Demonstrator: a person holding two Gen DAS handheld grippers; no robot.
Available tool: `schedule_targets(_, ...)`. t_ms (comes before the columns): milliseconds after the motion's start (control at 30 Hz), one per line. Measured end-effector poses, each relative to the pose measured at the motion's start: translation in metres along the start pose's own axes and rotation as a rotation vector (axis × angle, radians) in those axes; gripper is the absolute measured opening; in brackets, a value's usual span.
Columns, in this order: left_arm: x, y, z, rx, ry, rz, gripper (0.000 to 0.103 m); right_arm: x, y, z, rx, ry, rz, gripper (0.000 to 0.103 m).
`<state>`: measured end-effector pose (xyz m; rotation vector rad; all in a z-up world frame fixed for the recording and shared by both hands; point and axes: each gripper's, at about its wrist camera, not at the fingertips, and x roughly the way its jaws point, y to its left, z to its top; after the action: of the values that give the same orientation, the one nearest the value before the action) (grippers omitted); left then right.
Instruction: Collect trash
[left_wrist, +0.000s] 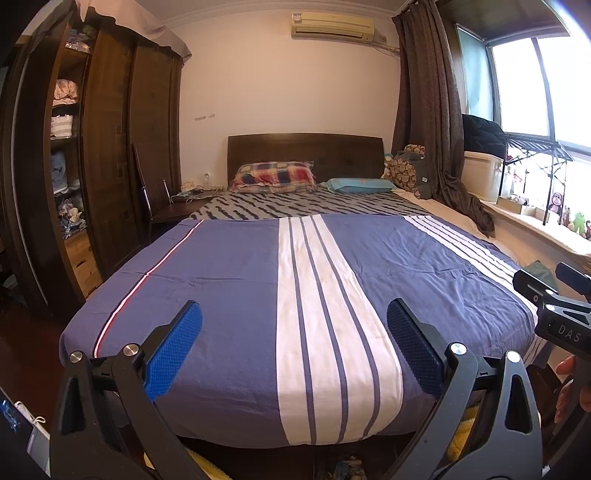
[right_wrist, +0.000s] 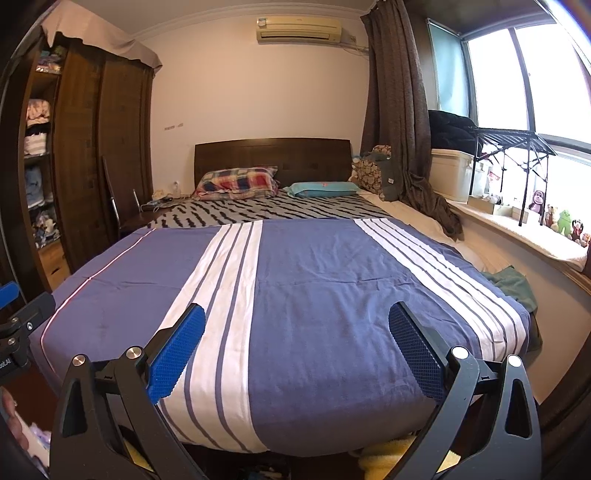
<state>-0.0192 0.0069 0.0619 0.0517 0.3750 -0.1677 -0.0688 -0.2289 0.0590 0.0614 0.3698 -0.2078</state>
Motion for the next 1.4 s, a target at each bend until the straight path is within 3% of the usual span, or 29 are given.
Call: schedule_targets(1400,-0.0039,-0.0024,0.0042,0.004,-0.001,0.021,0.095,-0.0012,0.0035,0.0025,0.004,-0.002,0.001,0.1)
